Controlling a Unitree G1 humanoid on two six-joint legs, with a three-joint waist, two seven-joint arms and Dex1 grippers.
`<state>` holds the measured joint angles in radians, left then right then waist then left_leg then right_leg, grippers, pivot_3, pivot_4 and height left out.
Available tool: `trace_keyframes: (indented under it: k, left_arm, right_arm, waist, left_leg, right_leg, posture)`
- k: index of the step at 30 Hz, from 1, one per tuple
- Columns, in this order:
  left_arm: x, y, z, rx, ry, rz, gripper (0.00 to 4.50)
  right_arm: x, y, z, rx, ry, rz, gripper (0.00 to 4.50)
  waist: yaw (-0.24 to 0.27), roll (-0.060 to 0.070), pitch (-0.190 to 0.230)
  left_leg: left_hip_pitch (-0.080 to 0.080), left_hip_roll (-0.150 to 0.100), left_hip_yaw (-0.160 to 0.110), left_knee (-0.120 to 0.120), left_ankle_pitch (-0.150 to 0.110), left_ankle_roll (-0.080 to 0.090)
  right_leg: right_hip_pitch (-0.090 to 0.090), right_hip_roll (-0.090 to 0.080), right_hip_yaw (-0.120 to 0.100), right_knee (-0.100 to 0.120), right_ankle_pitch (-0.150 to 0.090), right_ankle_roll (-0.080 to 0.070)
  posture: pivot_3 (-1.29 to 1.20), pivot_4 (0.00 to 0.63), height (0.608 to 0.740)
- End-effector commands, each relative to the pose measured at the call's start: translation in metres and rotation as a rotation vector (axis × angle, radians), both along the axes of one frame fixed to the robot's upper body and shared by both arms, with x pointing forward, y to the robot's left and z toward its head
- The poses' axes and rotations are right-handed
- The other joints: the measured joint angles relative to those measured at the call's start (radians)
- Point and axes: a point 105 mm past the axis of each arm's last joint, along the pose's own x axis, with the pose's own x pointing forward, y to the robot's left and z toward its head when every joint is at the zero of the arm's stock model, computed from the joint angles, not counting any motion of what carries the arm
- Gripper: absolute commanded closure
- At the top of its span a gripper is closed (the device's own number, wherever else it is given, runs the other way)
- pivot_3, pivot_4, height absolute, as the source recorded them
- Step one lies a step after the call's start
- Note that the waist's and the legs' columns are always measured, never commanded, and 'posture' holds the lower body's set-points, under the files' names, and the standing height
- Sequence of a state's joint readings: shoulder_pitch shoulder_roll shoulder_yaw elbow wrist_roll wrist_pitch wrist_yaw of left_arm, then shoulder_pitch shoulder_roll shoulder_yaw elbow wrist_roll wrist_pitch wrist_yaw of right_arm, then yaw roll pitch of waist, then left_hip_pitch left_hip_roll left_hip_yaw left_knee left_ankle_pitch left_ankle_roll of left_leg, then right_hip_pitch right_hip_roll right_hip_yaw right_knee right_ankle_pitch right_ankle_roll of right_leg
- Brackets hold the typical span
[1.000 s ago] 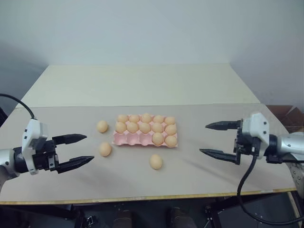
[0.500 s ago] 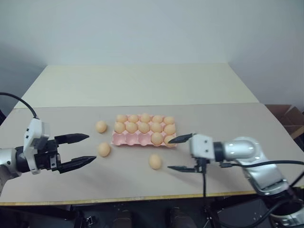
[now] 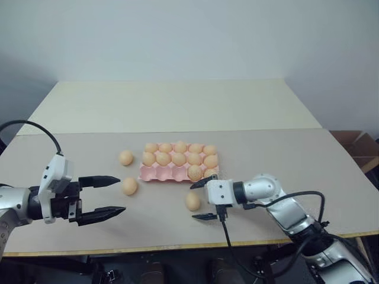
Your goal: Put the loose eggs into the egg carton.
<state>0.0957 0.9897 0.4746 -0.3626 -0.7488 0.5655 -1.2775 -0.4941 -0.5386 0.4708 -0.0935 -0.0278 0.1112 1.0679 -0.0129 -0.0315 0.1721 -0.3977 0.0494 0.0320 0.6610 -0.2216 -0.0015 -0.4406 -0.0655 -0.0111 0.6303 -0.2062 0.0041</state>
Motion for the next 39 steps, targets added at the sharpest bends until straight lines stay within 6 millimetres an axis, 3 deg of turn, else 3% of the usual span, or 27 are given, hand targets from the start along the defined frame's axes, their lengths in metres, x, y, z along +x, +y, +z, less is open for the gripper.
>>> trace_keyframes:
  k: [1, 6, 12, 16, 23, 29, 34, 39]
  left_arm:
    - [-0.001, -0.001, 0.005, 0.000, -0.036, -0.019, 0.00]
    - [0.000, 0.002, 0.004, 0.005, -0.045, -0.010, 0.00]
    - [-0.001, 0.009, 0.006, 0.013, -0.059, 0.023, 0.00]
    - [0.001, 0.014, 0.007, 0.006, -0.073, 0.070, 0.00]
    - [0.001, 0.014, 0.006, 0.010, -0.077, 0.073, 0.00]
    - [0.001, 0.016, 0.004, 0.025, -0.078, 0.085, 0.00]
    - [0.004, 0.014, 0.003, 0.019, -0.081, 0.082, 0.00]
    - [0.019, 0.017, 0.007, 0.013, -0.132, 0.120, 0.00]
  right_arm:
    - [0.006, 0.005, 0.005, 0.007, -0.047, -0.003, 0.39]
    - [0.002, 0.005, 0.011, 0.041, -0.034, 0.015, 1.84]
    - [0.004, 0.006, 0.051, 0.189, -0.030, 0.009, 1.89]
    - [0.024, 0.022, 0.082, 0.324, -0.062, -0.075, 1.89]
    - [0.059, 0.035, 0.074, 0.292, -0.130, -0.240, 1.89]
    - [0.054, 0.036, 0.069, 0.253, -0.124, -0.200, 0.02]
    - [0.053, 0.024, 0.081, 0.294, -0.116, -0.216, 0.02]
    - [0.043, -0.015, 0.107, 0.403, -0.089, -0.245, 0.02]
  waist:
    - [0.000, 0.000, 0.000]
    - [0.000, 0.000, 0.000]
    - [-0.001, 0.000, 0.000]
    - [-0.005, 0.000, 0.000]
    - [0.002, 0.000, 0.000]
    - [-0.001, 0.000, 0.000]
    - [-0.001, 0.000, 0.000]
    - [0.009, 0.000, 0.000]
  left_leg:
    - [0.000, 0.000, 0.000, 0.000, 0.000, 0.000]
    - [0.000, 0.000, 0.000, 0.000, 0.000, 0.000]
    - [0.000, 0.001, 0.000, 0.000, 0.000, 0.000]
    - [0.001, 0.003, 0.000, 0.000, 0.000, 0.000]
    - [0.002, 0.004, 0.000, 0.000, 0.000, 0.000]
    - [0.000, 0.004, 0.000, 0.000, 0.000, -0.001]
    - [0.000, 0.004, 0.000, 0.000, 0.000, -0.001]
    - [0.000, 0.004, 0.000, 0.000, 0.000, -0.001]
  right_leg:
    - [0.000, 0.000, 0.000, 0.000, 0.002, 0.003]
    - [0.000, 0.000, 0.000, 0.000, 0.002, 0.003]
    - [0.000, 0.001, 0.000, 0.000, 0.003, 0.003]
    - [0.000, 0.003, 0.001, 0.000, 0.004, 0.001]
    - [0.000, 0.005, 0.001, 0.001, 0.004, -0.002]
    - [-0.002, 0.004, 0.002, -0.001, 0.004, -0.001]
    - [-0.002, 0.005, 0.002, 0.000, 0.004, -0.001]
    - [-0.002, 0.005, 0.001, 0.000, 0.004, -0.001]
  posture:
    - [0.00, 0.150, 0.740]
    - [0.00, 0.150, 0.740]
    - [0.00, 0.150, 0.740]
    - [0.00, 0.150, 0.740]
    - [0.00, 0.150, 0.740]
    - [0.00, 0.150, 0.740]
    - [0.00, 0.150, 0.740]
    - [0.00, 0.150, 0.740]
